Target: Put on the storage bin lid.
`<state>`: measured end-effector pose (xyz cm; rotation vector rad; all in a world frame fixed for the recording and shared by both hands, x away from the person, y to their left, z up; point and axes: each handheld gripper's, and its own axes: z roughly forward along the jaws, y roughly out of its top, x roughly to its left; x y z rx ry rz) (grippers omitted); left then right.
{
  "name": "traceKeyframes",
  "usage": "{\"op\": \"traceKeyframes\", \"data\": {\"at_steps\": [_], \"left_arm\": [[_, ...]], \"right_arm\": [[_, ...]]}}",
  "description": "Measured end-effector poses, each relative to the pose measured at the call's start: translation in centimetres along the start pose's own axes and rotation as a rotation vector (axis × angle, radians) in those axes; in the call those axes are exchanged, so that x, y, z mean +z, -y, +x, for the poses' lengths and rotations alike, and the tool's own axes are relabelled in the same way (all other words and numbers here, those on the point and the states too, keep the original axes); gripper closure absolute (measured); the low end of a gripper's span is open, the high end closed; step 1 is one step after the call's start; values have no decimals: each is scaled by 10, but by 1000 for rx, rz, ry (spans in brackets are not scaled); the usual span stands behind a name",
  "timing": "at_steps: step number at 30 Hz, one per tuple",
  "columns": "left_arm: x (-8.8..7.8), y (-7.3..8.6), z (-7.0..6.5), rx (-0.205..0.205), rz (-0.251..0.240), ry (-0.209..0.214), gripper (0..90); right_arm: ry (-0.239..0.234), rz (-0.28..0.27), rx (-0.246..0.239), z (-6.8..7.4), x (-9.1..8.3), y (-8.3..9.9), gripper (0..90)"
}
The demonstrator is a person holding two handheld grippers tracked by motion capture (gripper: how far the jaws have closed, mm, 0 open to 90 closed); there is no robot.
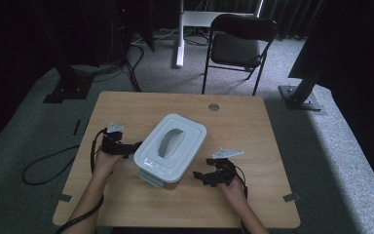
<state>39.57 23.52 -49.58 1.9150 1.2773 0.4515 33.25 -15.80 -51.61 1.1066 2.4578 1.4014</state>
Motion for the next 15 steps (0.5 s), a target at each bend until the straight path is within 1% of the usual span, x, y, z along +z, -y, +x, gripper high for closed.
{"op": "traceKeyframes", "data": {"at_steps": [1,2,3,4,5,6,7,8,9,10,11,12,13,14,15], "left_arm": [[0,3,-3,-6,4,16,37],[0,3,-3,-6,4,16,37],[-1,6,-6,0,7,29,38],[-1,6,-6,0,7,29,37],[-1,9,-11,4,11,39,38],[-1,9,-11,4,11,39,37],[-2,11,-15,11,11,51,37],[-2,11,-15,11,11,51,38],[-3,13,-20,18,19,67,37],[-3,13,-20,18,19,67,37],[-3,14,-26,31,27,87,37],[-3,15,-29,39,29,96,37],[-3,15,-33,49,30,104,37],[-3,15,-33,49,30,104,37],[-3,15,-37,60,32,108,37]], "right_arm": [[2,3,-2,0,0,0,140],[2,1,-3,0,0,0,140],[-1,0,-3,0,-1,0,140],[-1,0,-3,0,-1,0,140],[3,5,-5,0,-1,-1,140],[3,5,-5,0,-1,-1,140],[5,7,-7,-1,-1,0,140],[9,7,-6,-1,-2,-1,140],[11,6,-6,-2,-3,-1,140],[11,6,-6,-2,-3,-1,140],[12,3,0,-4,-4,-1,140],[12,7,1,-5,-5,-1,140],[15,5,0,-6,-6,0,140],[15,5,0,-6,-6,0,140],[16,5,2,-7,-7,0,140]]}}
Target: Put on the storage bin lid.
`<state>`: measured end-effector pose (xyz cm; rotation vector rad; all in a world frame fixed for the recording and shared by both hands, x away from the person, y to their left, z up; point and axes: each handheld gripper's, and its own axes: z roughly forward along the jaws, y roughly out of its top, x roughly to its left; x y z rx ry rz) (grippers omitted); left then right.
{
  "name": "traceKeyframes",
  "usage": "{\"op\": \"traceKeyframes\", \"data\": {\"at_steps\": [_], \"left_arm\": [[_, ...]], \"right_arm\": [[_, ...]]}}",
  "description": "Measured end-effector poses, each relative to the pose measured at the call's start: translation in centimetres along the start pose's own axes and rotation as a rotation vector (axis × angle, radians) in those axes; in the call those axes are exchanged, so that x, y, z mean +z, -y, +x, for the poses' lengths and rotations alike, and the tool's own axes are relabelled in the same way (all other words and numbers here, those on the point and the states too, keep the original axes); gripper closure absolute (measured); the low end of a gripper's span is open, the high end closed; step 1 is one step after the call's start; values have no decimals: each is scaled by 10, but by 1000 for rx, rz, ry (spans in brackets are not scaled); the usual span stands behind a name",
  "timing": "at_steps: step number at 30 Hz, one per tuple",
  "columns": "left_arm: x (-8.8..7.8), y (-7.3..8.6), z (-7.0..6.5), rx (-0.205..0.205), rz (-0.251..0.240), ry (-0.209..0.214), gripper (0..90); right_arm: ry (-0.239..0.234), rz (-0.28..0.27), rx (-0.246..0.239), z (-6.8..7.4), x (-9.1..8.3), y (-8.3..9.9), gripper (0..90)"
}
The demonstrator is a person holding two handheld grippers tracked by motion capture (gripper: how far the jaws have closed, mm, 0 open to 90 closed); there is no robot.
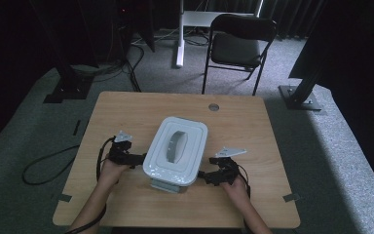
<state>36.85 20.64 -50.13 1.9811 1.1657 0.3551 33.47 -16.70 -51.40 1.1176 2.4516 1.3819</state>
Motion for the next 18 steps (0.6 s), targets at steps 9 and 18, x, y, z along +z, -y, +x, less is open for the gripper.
{"op": "traceKeyframes", "data": {"at_steps": [9,18], "left_arm": [[6,1,-33,65,11,40,37],[10,3,-43,70,3,45,33]], "right_arm": [[35,-6,33,-15,-16,11,140],[73,-12,40,-25,-25,14,140]]}}
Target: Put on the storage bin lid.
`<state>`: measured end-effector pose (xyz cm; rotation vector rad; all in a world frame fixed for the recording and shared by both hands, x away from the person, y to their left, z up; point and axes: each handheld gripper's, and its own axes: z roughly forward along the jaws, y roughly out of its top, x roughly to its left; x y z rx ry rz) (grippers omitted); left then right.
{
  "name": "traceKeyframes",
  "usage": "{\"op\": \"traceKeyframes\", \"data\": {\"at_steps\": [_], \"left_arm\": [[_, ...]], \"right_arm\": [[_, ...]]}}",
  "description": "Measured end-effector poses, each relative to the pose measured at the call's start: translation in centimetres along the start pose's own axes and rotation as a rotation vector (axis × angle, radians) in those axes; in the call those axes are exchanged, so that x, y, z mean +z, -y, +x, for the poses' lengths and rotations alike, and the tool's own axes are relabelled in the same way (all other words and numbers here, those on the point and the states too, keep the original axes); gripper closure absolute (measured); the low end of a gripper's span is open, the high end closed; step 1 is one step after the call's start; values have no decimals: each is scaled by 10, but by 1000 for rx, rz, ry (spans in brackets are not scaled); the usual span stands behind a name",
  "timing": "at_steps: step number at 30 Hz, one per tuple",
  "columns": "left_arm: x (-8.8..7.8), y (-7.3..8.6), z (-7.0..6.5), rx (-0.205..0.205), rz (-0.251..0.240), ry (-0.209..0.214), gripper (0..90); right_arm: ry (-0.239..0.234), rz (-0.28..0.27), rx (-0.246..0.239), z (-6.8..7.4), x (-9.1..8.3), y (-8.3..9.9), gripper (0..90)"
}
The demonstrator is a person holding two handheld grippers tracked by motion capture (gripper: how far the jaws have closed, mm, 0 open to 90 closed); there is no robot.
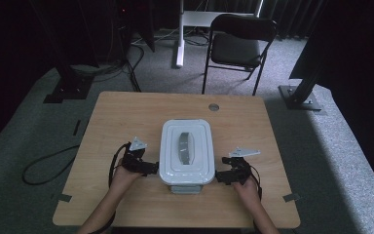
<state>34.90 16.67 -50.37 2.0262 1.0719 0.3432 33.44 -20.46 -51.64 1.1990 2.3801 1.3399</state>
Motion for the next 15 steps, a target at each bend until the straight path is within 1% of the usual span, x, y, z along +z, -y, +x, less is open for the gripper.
{"op": "traceKeyframes", "data": {"at_steps": [1,2,3,6,8,10,11,12,14,15], "left_arm": [[0,0,0,0,0,0,33],[-1,3,1,2,-17,9,33],[-1,3,1,2,-17,9,33],[-3,5,1,6,-47,2,33],[-4,7,2,1,-68,-4,33],[-5,7,3,-2,-83,-13,33],[-6,8,3,-8,-98,-11,33],[-7,8,4,-7,-106,-13,33],[-9,8,4,-7,-123,-20,33],[-10,9,4,-6,-130,-24,33]], "right_arm": [[0,0,0,0,0,0,140],[21,1,-9,-1,-1,2,140],[21,1,-9,-1,-1,2,140],[45,1,-6,-4,-2,4,140],[63,-4,-5,-6,-4,6,140],[84,-18,-4,-8,-6,7,140],[92,-24,-1,-8,-7,8,140],[90,-26,1,-8,-7,8,139],[108,-37,-5,-8,-9,9,137],[107,-38,-7,-8,-9,9,134]]}}
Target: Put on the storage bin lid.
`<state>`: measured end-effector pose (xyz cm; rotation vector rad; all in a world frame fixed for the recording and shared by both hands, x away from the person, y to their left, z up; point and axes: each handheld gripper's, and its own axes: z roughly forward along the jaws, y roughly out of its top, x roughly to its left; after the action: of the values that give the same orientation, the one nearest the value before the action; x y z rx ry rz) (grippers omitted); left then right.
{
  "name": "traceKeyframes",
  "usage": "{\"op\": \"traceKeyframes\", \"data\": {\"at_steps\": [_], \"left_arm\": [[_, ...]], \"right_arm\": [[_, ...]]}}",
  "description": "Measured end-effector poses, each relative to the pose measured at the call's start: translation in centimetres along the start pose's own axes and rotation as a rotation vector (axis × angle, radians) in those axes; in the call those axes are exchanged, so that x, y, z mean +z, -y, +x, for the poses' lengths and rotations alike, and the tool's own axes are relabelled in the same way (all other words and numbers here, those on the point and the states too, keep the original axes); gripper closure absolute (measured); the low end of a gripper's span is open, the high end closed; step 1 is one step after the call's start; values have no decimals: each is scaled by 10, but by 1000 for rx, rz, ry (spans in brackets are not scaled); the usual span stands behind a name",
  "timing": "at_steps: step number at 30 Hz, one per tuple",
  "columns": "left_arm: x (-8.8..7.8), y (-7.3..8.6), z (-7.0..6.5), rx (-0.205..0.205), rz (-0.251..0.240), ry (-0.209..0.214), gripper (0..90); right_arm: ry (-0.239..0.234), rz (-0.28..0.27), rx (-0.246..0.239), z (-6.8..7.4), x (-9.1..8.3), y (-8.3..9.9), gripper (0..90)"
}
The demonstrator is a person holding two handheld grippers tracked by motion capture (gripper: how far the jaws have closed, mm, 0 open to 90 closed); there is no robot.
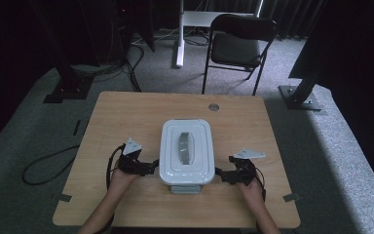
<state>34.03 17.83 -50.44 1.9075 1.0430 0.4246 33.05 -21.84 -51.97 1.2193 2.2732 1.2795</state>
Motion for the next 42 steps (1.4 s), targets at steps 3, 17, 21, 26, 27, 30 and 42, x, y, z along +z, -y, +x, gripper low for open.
{"op": "traceKeyframes", "data": {"at_steps": [3,17,21,26,27,30,42], "left_arm": [[-3,3,2,-3,-3,-9,33],[-27,28,14,-17,-61,-30,33],[-35,37,18,-20,-68,-79,33],[-44,52,28,-41,-54,-120,33],[-46,55,32,-42,-51,-132,33],[-52,60,39,-55,-59,-163,33],[-63,74,55,-90,-53,-206,33]], "right_arm": [[8,-10,11,-2,-1,1,134],[0,-14,28,-6,-4,4,135],[19,-21,32,-9,-6,5,135],[54,-33,37,-13,-12,10,135],[60,-35,40,-14,-13,11,135],[91,-44,55,-19,-17,15,134],[212,-78,99,-40,-36,33,122]]}}
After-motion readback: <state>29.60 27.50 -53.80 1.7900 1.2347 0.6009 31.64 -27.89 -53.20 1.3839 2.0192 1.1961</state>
